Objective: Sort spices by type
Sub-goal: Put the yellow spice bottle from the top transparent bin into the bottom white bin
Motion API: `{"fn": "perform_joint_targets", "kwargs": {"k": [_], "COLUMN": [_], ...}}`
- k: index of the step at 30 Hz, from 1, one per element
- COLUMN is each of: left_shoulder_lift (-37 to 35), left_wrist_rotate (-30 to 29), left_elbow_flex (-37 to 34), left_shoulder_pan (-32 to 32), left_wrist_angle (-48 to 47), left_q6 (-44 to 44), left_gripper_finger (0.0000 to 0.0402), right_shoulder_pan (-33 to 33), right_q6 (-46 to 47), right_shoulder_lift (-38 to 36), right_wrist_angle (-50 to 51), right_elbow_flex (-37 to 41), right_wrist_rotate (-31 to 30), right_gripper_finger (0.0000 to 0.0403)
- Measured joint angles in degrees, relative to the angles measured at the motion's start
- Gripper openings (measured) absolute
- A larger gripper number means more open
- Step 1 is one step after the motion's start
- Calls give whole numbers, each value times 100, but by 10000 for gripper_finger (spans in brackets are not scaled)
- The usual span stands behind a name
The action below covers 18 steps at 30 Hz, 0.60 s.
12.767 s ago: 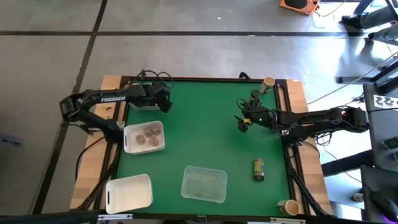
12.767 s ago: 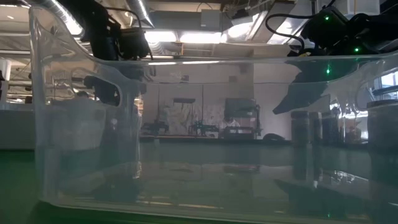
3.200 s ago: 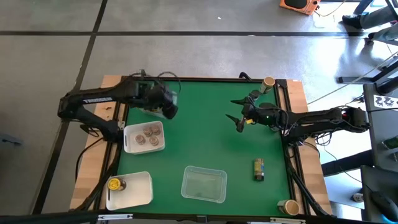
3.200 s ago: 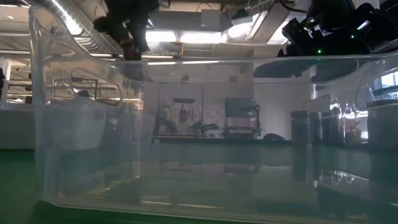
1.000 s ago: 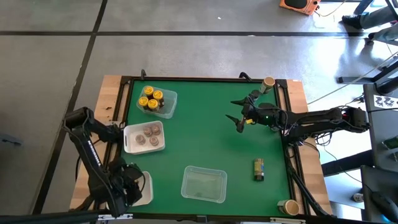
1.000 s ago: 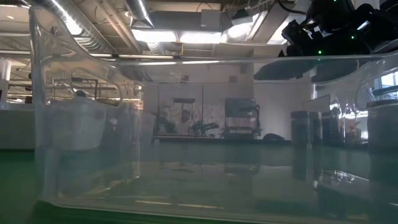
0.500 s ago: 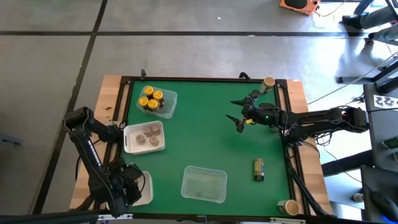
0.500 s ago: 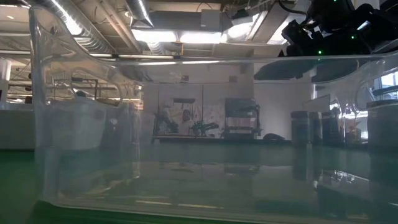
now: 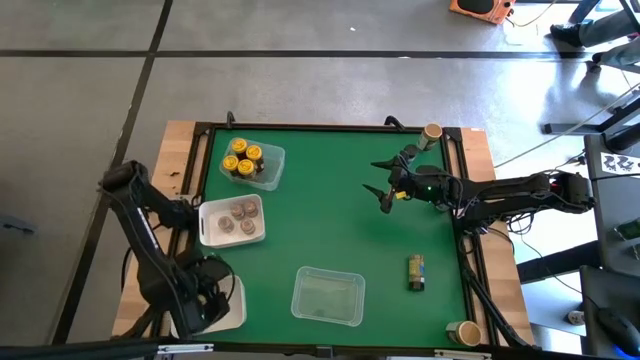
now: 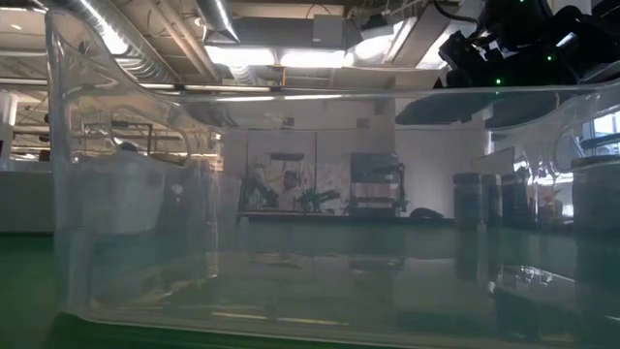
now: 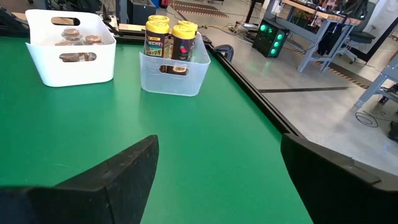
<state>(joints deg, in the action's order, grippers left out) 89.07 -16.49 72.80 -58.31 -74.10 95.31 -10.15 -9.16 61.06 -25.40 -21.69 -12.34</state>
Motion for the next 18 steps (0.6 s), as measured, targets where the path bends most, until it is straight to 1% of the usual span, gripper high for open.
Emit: {"fn": "perform_joint_targets", "kwargs": {"k": [4, 7, 12, 15, 18], "left_shoulder_lift": [-399, -680, -926, -930, -928], "left_wrist_rotate": [-524, -1192, -2104, -2394, -2503], "left_elbow_flex": [84, 115, 115, 115, 115], "left_shoulder_pan": [305, 608, 1124, 1508, 2018], "left_wrist_angle": [1, 93, 534, 637, 606], "left_q6": [-111, -316, -1215, -1767, -2288], "left_gripper_finger": [340, 340, 340, 340, 340], "right_shoulder_pan": [2, 2, 1, 0, 0], "right_q6": [-24, -32, -34, -34, -34], "right_shoulder_lift": [0, 0, 0, 0, 0], "right_wrist_angle": [-1, -1, 56, 73, 77], "right_elbow_flex": [0, 0, 0, 0, 0], "right_wrist_rotate": [0, 0, -2, -2, -2], "right_gripper_finger": [337, 337, 337, 337, 337]}}
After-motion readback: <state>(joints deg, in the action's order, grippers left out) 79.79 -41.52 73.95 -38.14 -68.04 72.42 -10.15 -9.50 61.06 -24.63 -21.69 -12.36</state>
